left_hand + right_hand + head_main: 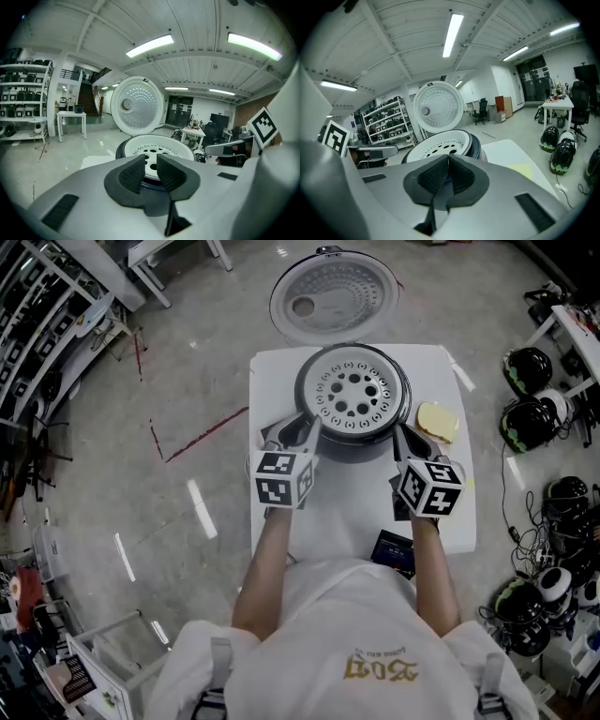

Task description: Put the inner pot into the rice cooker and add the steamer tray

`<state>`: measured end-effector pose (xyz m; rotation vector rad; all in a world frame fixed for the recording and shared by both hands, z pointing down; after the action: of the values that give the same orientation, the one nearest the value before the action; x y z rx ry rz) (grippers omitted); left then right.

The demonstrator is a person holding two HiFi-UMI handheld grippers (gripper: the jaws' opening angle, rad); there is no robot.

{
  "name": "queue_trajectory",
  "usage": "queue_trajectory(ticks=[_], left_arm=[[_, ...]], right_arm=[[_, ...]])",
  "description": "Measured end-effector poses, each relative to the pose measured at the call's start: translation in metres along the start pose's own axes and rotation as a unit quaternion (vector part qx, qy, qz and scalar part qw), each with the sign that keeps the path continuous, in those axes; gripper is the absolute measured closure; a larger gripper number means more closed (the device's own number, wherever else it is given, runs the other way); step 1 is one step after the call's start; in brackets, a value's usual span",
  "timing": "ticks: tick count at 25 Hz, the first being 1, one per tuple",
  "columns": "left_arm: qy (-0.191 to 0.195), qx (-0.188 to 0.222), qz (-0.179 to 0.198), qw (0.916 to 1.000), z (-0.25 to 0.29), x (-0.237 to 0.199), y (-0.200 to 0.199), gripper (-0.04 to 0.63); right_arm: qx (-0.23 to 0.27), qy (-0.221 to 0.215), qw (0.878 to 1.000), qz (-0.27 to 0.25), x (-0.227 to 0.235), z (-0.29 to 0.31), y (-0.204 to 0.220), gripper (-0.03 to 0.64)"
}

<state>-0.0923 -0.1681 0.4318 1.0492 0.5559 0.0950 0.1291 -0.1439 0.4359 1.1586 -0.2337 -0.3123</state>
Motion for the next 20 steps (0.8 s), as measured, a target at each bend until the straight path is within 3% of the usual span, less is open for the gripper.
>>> queue_trajectory(ticks=[6, 11, 20], left_arm=[[0.026, -0.001, -0.016, 0.9995, -0.024, 0.004, 0.011, 0.557], [0.065, -0.019, -0.074, 0.9949, -0.037, 0.006, 0.024, 0.58], [0.079, -0.016, -0.078, 0.9937, -0.048, 0.008, 0.023, 0.58]], right_arm=[[0.029, -0.015, 0.999, 0.004, -0.024, -0.025, 0.001, 0.604], [0.032, -0.016, 0.999, -0.01, -0.039, -0.037, 0.009, 0.604], [0.032, -0.005, 0.999, -0.011, -0.046, -0.047, 0.01, 0.605]])
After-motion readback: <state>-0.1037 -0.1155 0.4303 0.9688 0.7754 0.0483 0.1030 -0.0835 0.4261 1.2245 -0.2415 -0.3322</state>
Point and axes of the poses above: the fingertips, and each gripper's own axes: z forward along the fingers, x to its right, y out of its underside, the point moved 6 cm from there along -z, backward along the fingers, and after that the axes turned 15 degrees about -z, right-handed, at the moved point
